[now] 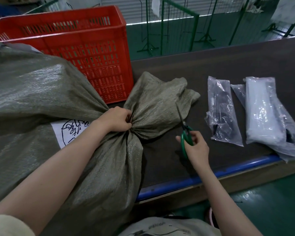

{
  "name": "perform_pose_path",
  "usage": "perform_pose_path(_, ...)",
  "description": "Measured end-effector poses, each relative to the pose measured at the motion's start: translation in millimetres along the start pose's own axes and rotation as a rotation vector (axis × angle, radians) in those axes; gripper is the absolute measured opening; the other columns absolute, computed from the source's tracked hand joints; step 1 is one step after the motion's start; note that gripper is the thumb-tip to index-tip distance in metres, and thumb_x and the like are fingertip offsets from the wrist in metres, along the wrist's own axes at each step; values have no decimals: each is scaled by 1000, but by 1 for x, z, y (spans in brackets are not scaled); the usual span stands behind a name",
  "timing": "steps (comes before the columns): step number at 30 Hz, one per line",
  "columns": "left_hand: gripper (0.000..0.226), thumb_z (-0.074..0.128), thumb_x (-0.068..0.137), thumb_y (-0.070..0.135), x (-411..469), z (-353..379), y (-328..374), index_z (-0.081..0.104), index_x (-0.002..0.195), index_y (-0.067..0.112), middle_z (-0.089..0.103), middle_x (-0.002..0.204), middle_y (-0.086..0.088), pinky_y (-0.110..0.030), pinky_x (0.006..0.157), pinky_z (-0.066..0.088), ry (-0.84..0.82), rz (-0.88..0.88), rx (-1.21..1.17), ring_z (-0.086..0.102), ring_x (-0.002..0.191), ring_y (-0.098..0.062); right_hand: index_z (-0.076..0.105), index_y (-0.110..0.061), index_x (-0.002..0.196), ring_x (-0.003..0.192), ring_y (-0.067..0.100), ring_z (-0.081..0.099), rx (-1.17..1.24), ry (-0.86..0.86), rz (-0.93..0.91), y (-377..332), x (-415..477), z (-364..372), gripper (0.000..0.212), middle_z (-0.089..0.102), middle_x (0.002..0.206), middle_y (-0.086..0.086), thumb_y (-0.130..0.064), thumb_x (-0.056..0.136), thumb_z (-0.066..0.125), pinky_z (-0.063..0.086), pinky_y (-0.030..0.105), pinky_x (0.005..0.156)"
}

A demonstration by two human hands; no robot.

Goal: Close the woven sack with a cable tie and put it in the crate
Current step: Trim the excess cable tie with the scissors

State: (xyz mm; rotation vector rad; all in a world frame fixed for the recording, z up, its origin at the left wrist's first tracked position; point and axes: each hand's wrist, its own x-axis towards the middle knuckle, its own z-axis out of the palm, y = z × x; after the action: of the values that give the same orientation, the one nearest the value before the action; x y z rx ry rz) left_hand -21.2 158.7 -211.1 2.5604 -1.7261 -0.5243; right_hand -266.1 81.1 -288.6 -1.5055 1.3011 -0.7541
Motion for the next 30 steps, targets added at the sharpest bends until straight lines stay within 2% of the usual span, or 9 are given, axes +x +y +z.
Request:
perform_pose_path(3, 18, 58, 79, 32, -1, -5, -4, 62, 88, 17, 62, 90, -3, -33, 77, 48, -23, -31, -55, 59, 91, -23, 63, -16, 94, 84, 10, 55, -178, -119, -200, -14, 6, 5, 38, 60, 87, -1, -34, 65, 81, 39, 14, 74)
perform_pose_path(5, 24, 58, 80, 36, -3, -10, -8, 65, 94, 17, 64, 92, -1, -33, 82, 48, -28, -73, -115, 59, 92, -20, 64, -12, 91, 84, 10, 53, -336, -198, -321, -25, 11, 9, 43, 56, 89, -2, -41, 63, 80, 37, 17, 74)
perform_pose_path(7, 16, 57, 82, 32, -3, -13, -12, 65, 82, 18, 65, 88, -2, -30, 82, 47, -20, -82, -171, 60, 91, -21, 64, -12, 94, 85, 11, 52, -438, -265, -424, -34, 15, 11, 50, 55, 90, -3, -47, 62, 79, 37, 18, 75)
perform_pose_path(11, 18, 59, 81, 20, -9, -24, -13, 60, 64, 26, 64, 74, 4, -16, 66, 40, 26, -82, -277, 57, 78, -10, 62, -13, 105, 97, 17, 56, -629, -383, -597, -42, 28, 14, 63, 54, 95, -4, -56, 60, 74, 39, 22, 85)
perform_pose_path(14, 18, 57, 82, 17, -11, -33, -18, 64, 67, 24, 66, 71, 9, -1, 57, 41, 69, -93, -391, 58, 61, 11, 58, -14, 110, 103, 20, 56, -762, -486, -646, -52, 39, 18, 69, 58, 107, 3, -60, 61, 72, 39, 23, 85)
perform_pose_path(16, 13, 56, 84, 16, -12, -35, -20, 68, 78, 17, 67, 72, 6, 3, 52, 40, 82, -98, -426, 59, 55, 13, 57, -15, 114, 105, 21, 55, -817, -533, -690, -61, 47, 23, 72, 59, 110, 5, -62, 61, 70, 39, 24, 86)
perform_pose_path(21, 11, 59, 85, 20, -16, -38, -19, 68, 88, 15, 64, 93, 4, -22, 79, 41, 148, -57, -366, 57, 90, -10, 56, -12, 110, 102, 23, 53, -899, -580, -751, -83, 63, 37, 74, 55, 104, 5, -64, 60, 69, 42, 30, 89)
perform_pose_path(25, 7, 59, 85, 21, -16, -40, -23, 66, 87, 21, 61, 95, 6, -23, 81, 39, 165, -38, -360, 54, 92, -9, 56, -11, 98, 94, 22, 53, -942, -593, -787, -91, 70, 39, 68, 46, 91, -1, -65, 60, 69, 42, 31, 83)
perform_pose_path(30, 13, 59, 86, 20, -14, -39, -26, 69, 93, 16, 63, 98, 5, -26, 88, 44, 151, -2, -346, 57, 99, -11, 57, -13, 97, 91, 24, 55, -1000, -641, -791, -88, 79, 31, 70, 50, 91, 2, -70, 57, 65, 45, 32, 82)
